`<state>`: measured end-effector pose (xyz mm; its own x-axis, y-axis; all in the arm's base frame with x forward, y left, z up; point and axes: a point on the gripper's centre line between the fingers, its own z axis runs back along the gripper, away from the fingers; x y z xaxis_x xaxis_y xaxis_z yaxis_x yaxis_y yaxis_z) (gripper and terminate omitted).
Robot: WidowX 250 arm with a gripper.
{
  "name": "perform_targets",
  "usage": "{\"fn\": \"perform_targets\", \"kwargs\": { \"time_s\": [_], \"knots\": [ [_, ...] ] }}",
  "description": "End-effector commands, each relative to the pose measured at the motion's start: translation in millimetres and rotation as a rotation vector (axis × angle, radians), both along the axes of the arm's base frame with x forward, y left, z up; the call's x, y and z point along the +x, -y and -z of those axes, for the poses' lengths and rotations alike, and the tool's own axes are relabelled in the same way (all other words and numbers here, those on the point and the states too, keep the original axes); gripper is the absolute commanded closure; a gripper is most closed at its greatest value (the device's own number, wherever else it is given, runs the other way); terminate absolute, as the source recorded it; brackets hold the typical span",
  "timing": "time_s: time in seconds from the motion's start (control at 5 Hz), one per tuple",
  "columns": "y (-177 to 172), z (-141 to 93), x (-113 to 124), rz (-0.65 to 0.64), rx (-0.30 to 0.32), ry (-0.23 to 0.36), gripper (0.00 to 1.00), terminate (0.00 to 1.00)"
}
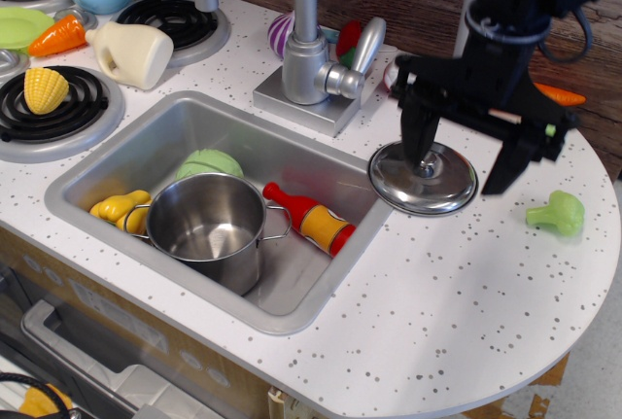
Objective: Put lid on pot or pan
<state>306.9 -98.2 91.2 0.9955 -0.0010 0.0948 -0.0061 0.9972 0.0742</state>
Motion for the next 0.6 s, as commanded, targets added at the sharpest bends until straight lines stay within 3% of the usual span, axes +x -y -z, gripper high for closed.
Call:
{"fn": "perform_targets", "kwargs": {
  "time_s": [0.0,0.4],
  "knots": [
    [-15,15,43,0.075,0.001,0.078,0.0,0.0],
    [-35,36,82,0.146,0.004,0.132,0.0,0.0]
  ]
}}
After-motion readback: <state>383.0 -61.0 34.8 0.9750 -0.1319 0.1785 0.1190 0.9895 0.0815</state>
